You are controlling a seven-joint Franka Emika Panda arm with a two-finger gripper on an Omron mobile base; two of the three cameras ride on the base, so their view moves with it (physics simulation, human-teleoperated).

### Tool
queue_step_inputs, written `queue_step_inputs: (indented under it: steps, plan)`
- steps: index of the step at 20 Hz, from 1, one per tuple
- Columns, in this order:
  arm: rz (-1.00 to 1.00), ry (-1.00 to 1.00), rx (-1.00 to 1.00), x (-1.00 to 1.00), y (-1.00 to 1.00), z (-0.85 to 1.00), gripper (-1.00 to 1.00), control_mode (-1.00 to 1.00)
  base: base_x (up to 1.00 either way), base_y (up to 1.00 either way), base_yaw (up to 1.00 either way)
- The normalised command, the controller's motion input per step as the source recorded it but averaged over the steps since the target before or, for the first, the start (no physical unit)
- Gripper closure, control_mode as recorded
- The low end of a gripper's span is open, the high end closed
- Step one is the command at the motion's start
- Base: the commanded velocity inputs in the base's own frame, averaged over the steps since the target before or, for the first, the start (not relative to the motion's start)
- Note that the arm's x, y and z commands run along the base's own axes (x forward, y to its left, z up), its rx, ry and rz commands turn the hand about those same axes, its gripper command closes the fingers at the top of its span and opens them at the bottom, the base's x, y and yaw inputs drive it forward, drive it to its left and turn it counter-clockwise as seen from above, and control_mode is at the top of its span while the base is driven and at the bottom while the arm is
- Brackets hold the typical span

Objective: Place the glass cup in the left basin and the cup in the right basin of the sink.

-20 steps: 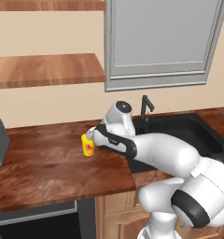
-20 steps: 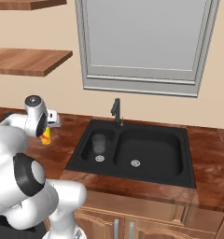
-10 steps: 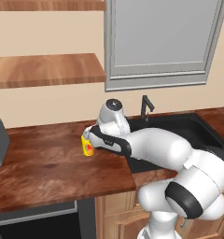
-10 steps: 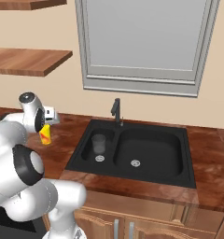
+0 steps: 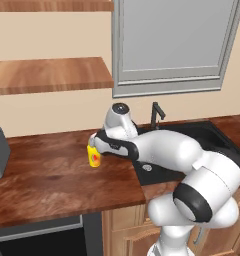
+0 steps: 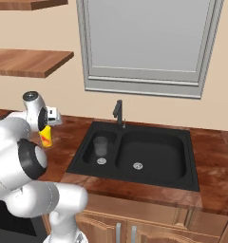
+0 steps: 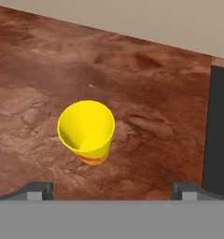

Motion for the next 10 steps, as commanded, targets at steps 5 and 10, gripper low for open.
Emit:
queue_step_inputs:
  steps: [5, 10]
  plan:
    - [-0.04, 0.11, 0.00, 0.18, 0.02, -0.07, -1.00, -1.00, 0.00, 0.00, 0.00]
    - [-0.04, 0.10, 0.00, 0.19, 0.06, -0.08, -1.00, -1.00, 0.00, 0.00, 0.00]
